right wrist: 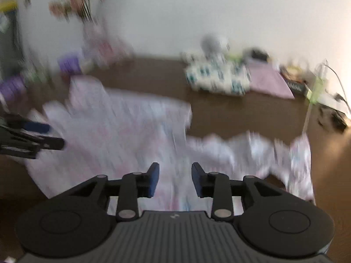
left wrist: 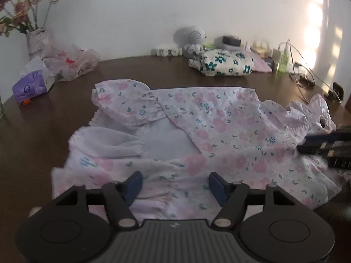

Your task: Fold clothes

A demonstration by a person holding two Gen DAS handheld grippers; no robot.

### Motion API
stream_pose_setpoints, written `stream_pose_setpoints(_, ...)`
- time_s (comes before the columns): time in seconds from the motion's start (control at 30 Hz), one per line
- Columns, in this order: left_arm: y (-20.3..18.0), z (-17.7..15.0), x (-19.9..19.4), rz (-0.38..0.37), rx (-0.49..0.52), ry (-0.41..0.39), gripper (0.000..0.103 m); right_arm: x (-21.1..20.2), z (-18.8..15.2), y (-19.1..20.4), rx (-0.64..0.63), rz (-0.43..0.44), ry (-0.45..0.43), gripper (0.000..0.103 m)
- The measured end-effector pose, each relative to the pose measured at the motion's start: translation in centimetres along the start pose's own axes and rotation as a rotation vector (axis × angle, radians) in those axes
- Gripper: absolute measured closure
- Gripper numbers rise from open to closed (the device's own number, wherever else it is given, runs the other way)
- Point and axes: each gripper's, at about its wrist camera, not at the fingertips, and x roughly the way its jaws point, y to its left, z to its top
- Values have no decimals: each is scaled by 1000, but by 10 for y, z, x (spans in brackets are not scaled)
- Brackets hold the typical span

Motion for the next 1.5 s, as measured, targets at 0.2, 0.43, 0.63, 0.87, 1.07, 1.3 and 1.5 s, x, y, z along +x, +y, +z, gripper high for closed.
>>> stream_pose_setpoints(0.2,54,86,21,9,59,-50,19,63,58,-33,101,90,89,61)
stream_pose_setpoints(0.43,88,139,105,-62,38,142,19,129,56,-45,261,180,169,91)
stream_pose_setpoints(0.63,101,130,106,-135,-49,140,102,108,52,-33,191,224,84,102)
stream_pose_setpoints(0.87,92,100,16,-118,-17,-41,103,16,36,-5,-29,247,-42,102)
stream_pose_setpoints(1.07,69,25,-48,-39,-29,-88,103,-26,-27,21,-185,268,19,102)
stream_pose_setpoints(1.3,56,-51,-83,-120,-65,-68,93,-41,-45,30,-287,236,36,75)
stream_pose_setpoints(1.5,1,-16,-92,-87,518,-288,17,-30,-32,67,-539,286,1,52)
